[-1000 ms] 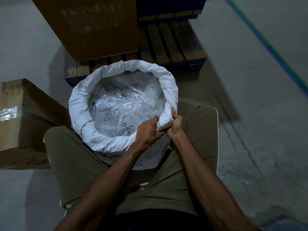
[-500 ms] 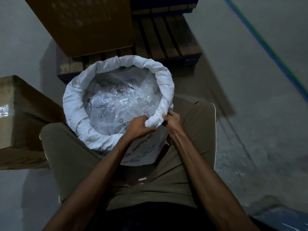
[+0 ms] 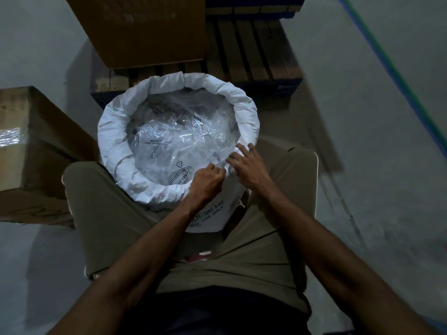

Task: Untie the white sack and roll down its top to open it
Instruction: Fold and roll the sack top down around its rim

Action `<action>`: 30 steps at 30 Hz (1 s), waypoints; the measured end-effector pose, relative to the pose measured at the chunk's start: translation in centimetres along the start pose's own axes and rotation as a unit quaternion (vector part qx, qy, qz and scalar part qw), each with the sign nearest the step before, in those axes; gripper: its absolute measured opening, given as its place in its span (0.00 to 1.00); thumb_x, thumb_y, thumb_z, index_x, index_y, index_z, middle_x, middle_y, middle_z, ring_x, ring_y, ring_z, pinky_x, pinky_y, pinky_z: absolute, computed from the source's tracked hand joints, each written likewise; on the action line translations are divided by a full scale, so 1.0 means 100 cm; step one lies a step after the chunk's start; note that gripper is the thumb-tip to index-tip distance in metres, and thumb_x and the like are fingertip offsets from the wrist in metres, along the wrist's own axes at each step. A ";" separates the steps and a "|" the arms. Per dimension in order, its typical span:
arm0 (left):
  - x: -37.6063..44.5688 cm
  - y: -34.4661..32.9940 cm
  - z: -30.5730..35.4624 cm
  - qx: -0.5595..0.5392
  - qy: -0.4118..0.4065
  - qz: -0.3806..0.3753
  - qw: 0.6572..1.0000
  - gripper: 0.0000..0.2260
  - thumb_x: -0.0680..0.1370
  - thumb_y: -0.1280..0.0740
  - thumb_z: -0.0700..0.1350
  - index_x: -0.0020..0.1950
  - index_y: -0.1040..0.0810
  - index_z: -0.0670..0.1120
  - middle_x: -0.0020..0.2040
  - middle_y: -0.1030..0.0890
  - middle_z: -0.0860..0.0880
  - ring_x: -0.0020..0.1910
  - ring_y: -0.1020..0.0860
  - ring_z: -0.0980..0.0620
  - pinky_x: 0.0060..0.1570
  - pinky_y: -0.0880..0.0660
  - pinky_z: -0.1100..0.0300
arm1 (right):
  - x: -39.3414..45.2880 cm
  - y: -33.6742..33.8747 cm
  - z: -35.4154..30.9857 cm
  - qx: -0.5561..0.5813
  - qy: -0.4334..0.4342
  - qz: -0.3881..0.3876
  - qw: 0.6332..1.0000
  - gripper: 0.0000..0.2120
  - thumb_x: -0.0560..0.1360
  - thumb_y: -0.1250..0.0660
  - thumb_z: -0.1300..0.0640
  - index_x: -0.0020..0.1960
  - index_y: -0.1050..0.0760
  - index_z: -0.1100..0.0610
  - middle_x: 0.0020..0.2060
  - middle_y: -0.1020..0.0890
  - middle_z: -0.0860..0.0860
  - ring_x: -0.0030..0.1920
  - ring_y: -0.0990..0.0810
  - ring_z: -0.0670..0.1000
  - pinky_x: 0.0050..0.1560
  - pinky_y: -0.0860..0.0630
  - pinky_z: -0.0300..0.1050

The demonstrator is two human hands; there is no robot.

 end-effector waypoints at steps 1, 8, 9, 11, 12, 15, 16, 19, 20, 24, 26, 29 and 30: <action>-0.002 -0.002 -0.003 -0.033 0.004 -0.019 0.999 0.08 0.66 0.24 0.39 0.41 0.22 0.41 0.35 0.18 0.44 0.37 0.21 0.43 0.28 0.27 0.54 | 0.002 0.003 0.001 -0.011 0.018 0.012 1.000 0.20 0.61 0.21 0.60 0.53 0.17 0.53 0.50 0.15 0.51 0.61 0.21 0.59 0.63 0.29 0.59; 0.000 0.007 -0.029 -0.194 0.150 -0.160 0.956 0.29 0.66 0.29 0.68 0.55 0.19 0.48 0.44 0.16 0.51 0.43 0.19 0.48 0.40 0.26 0.56 | 0.011 -0.001 0.000 -0.045 0.048 0.034 0.997 0.16 0.51 0.22 0.67 0.35 0.22 0.55 0.32 0.20 0.51 0.39 0.22 0.55 0.42 0.27 0.47; 0.001 0.008 -0.032 -0.174 0.162 -0.179 0.955 0.26 0.66 0.28 0.68 0.50 0.18 0.48 0.41 0.16 0.51 0.41 0.19 0.48 0.38 0.26 0.56 | 0.012 -0.003 -0.002 -0.045 0.047 0.034 0.997 0.16 0.51 0.23 0.66 0.35 0.23 0.55 0.32 0.21 0.50 0.39 0.22 0.55 0.41 0.28 0.47; 0.001 0.011 -0.032 -0.179 0.192 -0.183 0.947 0.20 0.66 0.26 0.64 0.44 0.19 0.49 0.39 0.18 0.52 0.40 0.19 0.48 0.37 0.26 0.55 | 0.015 -0.003 -0.005 -0.040 0.039 0.018 0.998 0.18 0.52 0.22 0.63 0.39 0.22 0.55 0.35 0.21 0.50 0.41 0.22 0.55 0.44 0.28 0.49; 0.000 0.012 -0.028 -0.166 0.189 -0.168 0.953 0.17 0.67 0.26 0.62 0.42 0.21 0.49 0.39 0.18 0.52 0.40 0.19 0.47 0.37 0.27 0.55 | 0.016 -0.002 -0.005 -0.033 0.038 0.010 0.999 0.19 0.53 0.22 0.61 0.43 0.22 0.55 0.38 0.20 0.51 0.44 0.22 0.55 0.47 0.28 0.50; -0.003 0.013 -0.006 -0.087 0.131 -0.111 0.981 0.06 0.73 0.30 0.49 0.46 0.24 0.50 0.44 0.17 0.48 0.45 0.18 0.44 0.39 0.31 0.55 | 0.015 -0.006 -0.008 0.016 0.077 -0.017 0.997 0.32 0.55 0.24 0.52 0.59 0.25 0.54 0.53 0.22 0.51 0.55 0.24 0.54 0.59 0.29 0.57; -0.006 0.010 0.001 -0.064 0.102 -0.102 0.988 0.07 0.74 0.31 0.45 0.51 0.23 0.48 0.48 0.17 0.47 0.47 0.18 0.43 0.41 0.30 0.53 | 0.013 -0.007 -0.010 0.042 0.090 -0.029 0.995 0.35 0.54 0.24 0.50 0.61 0.26 0.53 0.56 0.22 0.50 0.58 0.25 0.54 0.62 0.31 0.59; -0.016 -0.005 0.010 -0.005 0.034 -0.103 0.994 0.16 0.76 0.32 0.41 0.64 0.25 0.42 0.56 0.18 0.43 0.54 0.20 0.42 0.48 0.27 0.49 | 0.009 -0.010 -0.016 0.061 0.101 -0.059 0.991 0.25 0.55 0.24 0.52 0.51 0.22 0.51 0.49 0.19 0.48 0.55 0.22 0.53 0.63 0.31 0.57; -0.017 -0.007 0.008 -0.008 0.030 -0.104 0.994 0.16 0.76 0.32 0.42 0.64 0.25 0.42 0.56 0.18 0.43 0.55 0.21 0.42 0.49 0.27 0.48 | 0.010 -0.009 -0.017 0.051 0.090 -0.054 0.993 0.18 0.57 0.25 0.53 0.46 0.22 0.50 0.44 0.18 0.47 0.51 0.20 0.53 0.60 0.29 0.55; -0.019 0.001 -0.012 -0.117 0.050 -0.137 0.982 0.22 0.73 0.29 0.53 0.62 0.26 0.45 0.54 0.21 0.44 0.54 0.24 0.42 0.50 0.27 0.49 | 0.015 -0.011 -0.019 0.040 0.065 -0.034 0.996 0.10 0.60 0.26 0.56 0.40 0.22 0.52 0.38 0.19 0.48 0.44 0.20 0.54 0.52 0.28 0.51; -0.026 0.010 -0.031 -0.111 0.072 -0.144 0.981 0.30 0.70 0.28 0.63 0.64 0.28 0.47 0.53 0.22 0.45 0.53 0.24 0.44 0.53 0.26 0.49 | 0.017 -0.015 -0.020 0.018 0.068 -0.032 0.997 0.12 0.60 0.23 0.56 0.42 0.21 0.52 0.39 0.17 0.49 0.45 0.19 0.54 0.52 0.29 0.51; -0.039 0.018 -0.056 -0.090 0.089 -0.166 0.978 0.29 0.67 0.26 0.66 0.59 0.24 0.49 0.50 0.21 0.48 0.48 0.23 0.46 0.45 0.28 0.54 | 0.021 -0.016 -0.024 0.003 0.073 -0.032 0.997 0.15 0.61 0.22 0.57 0.46 0.20 0.53 0.42 0.16 0.49 0.47 0.19 0.54 0.55 0.30 0.53; -0.043 0.019 -0.060 -0.103 0.085 -0.160 0.978 0.24 0.67 0.25 0.64 0.55 0.23 0.50 0.49 0.20 0.50 0.47 0.22 0.47 0.42 0.30 0.56 | 0.022 -0.014 -0.025 0.009 0.075 -0.029 0.997 0.15 0.61 0.23 0.58 0.47 0.21 0.53 0.43 0.17 0.50 0.47 0.19 0.55 0.55 0.30 0.53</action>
Point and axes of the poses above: each hand's wrist, its own x-axis towards the middle knuckle, its own y-axis out of the back of the hand, z = x × y, the point moved 2 cm from there along x, towards the middle knuckle
